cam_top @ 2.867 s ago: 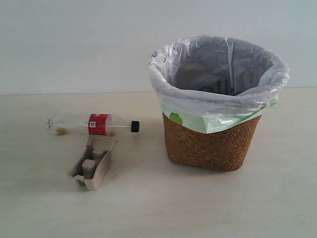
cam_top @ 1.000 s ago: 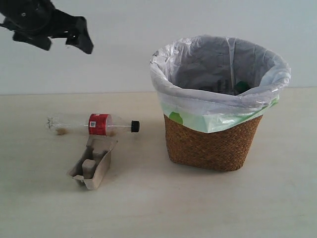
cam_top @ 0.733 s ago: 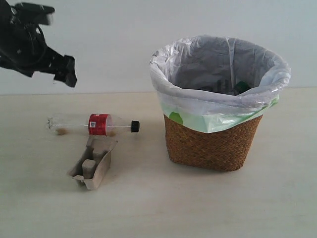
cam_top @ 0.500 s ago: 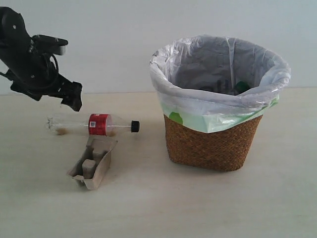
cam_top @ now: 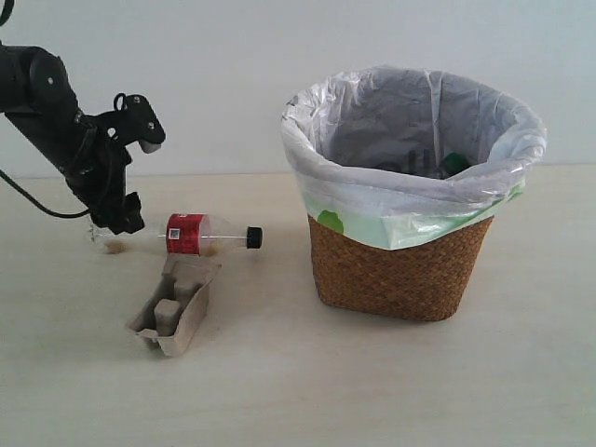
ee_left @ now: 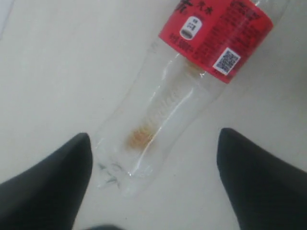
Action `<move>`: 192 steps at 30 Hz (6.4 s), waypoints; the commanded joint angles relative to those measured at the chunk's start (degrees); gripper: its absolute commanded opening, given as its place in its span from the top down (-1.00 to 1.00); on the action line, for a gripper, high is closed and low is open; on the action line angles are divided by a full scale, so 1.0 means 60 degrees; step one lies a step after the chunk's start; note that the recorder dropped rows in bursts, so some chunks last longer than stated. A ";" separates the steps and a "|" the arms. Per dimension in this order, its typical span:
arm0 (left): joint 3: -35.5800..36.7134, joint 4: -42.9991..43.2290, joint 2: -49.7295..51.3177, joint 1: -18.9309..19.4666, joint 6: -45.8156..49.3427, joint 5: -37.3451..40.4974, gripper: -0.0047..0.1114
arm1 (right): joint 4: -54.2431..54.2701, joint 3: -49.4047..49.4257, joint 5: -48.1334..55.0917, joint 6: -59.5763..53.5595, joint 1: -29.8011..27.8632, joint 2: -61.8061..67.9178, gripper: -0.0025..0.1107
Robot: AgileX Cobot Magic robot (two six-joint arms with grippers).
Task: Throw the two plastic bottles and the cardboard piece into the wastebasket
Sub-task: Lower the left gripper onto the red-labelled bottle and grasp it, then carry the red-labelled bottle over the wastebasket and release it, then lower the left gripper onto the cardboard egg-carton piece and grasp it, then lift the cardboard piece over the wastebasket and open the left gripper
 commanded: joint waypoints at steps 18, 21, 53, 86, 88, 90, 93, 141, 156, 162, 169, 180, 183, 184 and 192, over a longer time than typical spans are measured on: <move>0.0030 -0.0361 0.1565 -0.0148 0.3558 -0.2206 -0.45 | 0.0012 -0.0005 -0.0058 0.0000 -0.0045 -0.0050 0.96; 0.0030 -0.0324 0.1636 -0.0148 0.3558 -0.2297 -0.27 | -0.0006 -0.0005 -0.0058 0.0000 -0.0045 -0.0050 0.96; 0.0030 0.6833 -0.3296 -0.0081 -1.1897 0.2237 0.85 | -0.0006 -0.0005 -0.0058 0.0000 -0.0045 -0.0050 0.96; -0.3510 -0.5778 -0.1594 -0.3086 -0.5181 -0.0756 -0.87 | 0.0017 -0.0005 -0.0058 0.0000 -0.0045 -0.0050 0.96; -0.3510 -0.5563 -0.1755 -0.2997 -0.5181 -0.0687 -0.80 | 0.0017 -0.0005 -0.0058 0.0000 -0.0045 -0.0050 0.96; -0.3510 -0.4932 -0.1961 -0.2778 -0.5529 -0.0341 -0.68 | 0.0017 -0.0005 -0.0058 0.0000 -0.0045 -0.0050 0.96; -0.3510 -0.3611 -0.2188 -0.2454 -0.6635 0.0396 -0.50 | 0.0017 -0.0005 -0.0058 0.0000 -0.0045 -0.0050 0.96; 0.4109 -0.2590 -0.1518 -0.1258 -0.5788 -0.1466 -0.38 | -0.0006 -0.0005 -0.0058 0.0000 -0.0045 -0.0050 0.96; 0.4109 -0.2839 -0.0766 -0.1258 -0.5434 -0.1909 0.57 | -0.0006 -0.0005 -0.0058 0.0000 -0.0045 -0.0050 0.96; 0.4024 -0.2591 -0.0929 -0.1240 -0.5373 -0.1999 0.85 | -0.0006 -0.0005 -0.0058 0.0000 -0.0045 -0.0050 0.96; 0.3257 0.0433 -0.2295 -0.1240 -0.7655 -0.1715 0.85 | -0.0006 -0.0005 -0.0058 0.0000 -0.0045 -0.0050 0.96; 0.0379 0.8789 -0.4188 -0.1240 -1.2574 0.2463 0.85 | -0.0006 -0.0005 -0.0058 0.0000 -0.0045 -0.0050 0.96; -0.0014 0.9908 -0.4287 -0.1240 -1.2654 0.3327 0.85 | -0.0006 -0.0005 -0.0058 0.0000 -0.0045 -0.0050 0.96; -0.0060 1.0115 -0.4287 -0.1222 -1.2654 0.3521 0.85 | -0.0006 -0.0005 -0.0058 0.0000 -0.0045 -0.0050 0.96; -0.0057 0.7506 -0.3992 -0.1020 -1.2416 0.2993 0.85 | -0.0006 -0.0005 -0.0058 0.0000 -0.0045 -0.0050 0.96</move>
